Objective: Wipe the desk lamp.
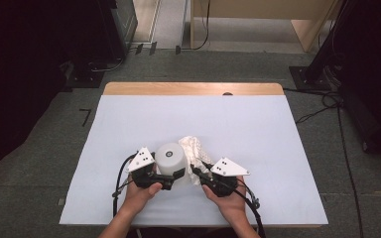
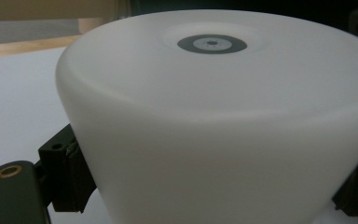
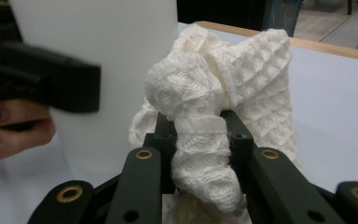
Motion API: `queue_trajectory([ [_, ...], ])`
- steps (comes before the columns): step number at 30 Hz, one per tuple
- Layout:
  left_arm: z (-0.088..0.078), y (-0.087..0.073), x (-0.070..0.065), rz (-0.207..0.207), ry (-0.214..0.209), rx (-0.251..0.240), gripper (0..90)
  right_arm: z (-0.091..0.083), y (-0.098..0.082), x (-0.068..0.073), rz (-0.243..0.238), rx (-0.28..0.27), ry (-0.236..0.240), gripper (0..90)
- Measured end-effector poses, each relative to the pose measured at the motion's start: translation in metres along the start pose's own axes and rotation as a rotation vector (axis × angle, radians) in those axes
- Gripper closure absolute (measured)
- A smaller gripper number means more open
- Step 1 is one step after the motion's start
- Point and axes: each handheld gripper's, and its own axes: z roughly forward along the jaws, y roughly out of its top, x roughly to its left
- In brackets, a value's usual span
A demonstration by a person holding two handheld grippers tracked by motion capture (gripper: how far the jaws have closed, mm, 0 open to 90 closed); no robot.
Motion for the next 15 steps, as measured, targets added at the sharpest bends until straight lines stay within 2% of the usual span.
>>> queue_trajectory([
  [3,0.002,0.000,-0.004,0.017,-0.027,0.003,8.6,-0.003,0.001,-0.004,0.014,-0.009,-0.005,72.8],
  [6,0.002,0.000,-0.004,0.024,-0.024,0.001,8.5,-0.004,0.001,-0.005,0.019,-0.011,-0.010,72.8],
  [13,-0.009,0.003,0.008,-0.034,0.037,-0.050,8.5,0.002,-0.001,0.003,0.003,0.005,0.018,72.8],
  [15,-0.011,0.003,0.011,-0.039,0.039,-0.054,8.5,0.004,-0.002,0.005,-0.008,0.010,0.020,72.7],
])
